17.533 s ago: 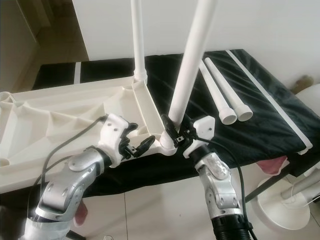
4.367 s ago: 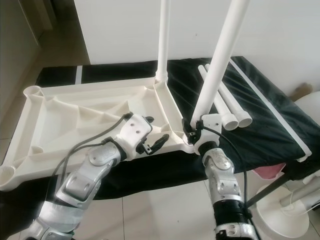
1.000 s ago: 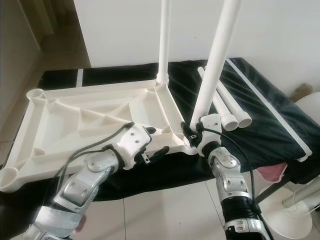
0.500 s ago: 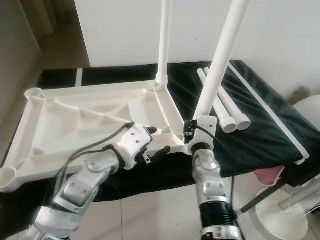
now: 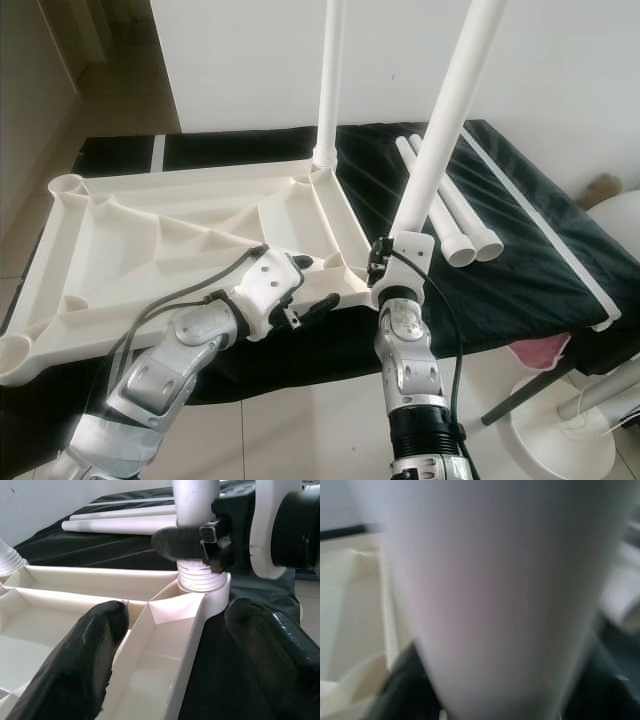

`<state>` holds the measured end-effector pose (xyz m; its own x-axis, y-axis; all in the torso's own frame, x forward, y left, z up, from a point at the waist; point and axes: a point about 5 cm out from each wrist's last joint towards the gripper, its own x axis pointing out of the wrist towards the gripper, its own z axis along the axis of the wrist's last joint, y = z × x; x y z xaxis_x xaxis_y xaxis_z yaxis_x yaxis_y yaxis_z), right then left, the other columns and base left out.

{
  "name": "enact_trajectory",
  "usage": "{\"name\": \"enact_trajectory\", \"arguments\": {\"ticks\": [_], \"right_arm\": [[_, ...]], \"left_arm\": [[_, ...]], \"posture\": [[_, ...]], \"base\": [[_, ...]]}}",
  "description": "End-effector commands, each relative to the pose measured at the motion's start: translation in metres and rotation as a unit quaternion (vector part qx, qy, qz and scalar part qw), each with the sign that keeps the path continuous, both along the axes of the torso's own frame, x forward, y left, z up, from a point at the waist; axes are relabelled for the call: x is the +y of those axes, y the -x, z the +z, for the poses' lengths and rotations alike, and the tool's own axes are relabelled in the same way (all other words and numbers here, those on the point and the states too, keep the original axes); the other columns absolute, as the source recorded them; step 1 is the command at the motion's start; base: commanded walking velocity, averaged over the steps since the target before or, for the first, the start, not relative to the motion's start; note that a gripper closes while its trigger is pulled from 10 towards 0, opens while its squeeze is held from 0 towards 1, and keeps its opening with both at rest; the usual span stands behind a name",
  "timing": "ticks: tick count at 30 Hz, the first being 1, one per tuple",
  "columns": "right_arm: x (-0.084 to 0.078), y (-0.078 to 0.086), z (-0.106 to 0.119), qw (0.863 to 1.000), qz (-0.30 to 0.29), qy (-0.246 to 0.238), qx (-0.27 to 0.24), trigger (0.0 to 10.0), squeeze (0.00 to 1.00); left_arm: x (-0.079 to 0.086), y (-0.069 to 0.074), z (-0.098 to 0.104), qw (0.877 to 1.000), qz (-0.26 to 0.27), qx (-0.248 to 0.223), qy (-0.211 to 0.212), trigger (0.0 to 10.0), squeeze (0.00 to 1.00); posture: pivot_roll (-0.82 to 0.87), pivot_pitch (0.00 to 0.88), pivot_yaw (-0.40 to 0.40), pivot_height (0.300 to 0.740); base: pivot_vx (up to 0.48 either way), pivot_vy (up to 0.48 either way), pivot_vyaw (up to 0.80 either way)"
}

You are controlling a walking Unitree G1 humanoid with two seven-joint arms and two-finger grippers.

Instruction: Building children table

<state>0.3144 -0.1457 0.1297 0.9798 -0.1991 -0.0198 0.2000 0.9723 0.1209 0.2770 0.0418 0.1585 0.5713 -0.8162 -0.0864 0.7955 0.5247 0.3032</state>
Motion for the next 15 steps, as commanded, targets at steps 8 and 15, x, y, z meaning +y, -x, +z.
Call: {"name": "enact_trajectory", "arguments": {"ticks": [8,15], "right_arm": [[-0.0072,-0.0002,-0.0041,1.000,-0.002,0.009,0.013,10.0,1.00],[-0.0140,-0.0018,-0.0009,0.998,0.056,0.018,0.004,10.0,1.00]], "left_arm": [[0.0011,-0.0004,0.0034,1.000,0.003,-0.006,0.000,10.0,0.00],[0.0023,0.0016,0.0037,1.000,-0.001,-0.005,-0.001,10.0,0.00]], "posture": [[0.02,0.000,-0.065,0.740],[0.02,0.000,-0.059,0.740]], "base": [[0.000,0.000,0.00],[0.000,0.000,0.00]]}}
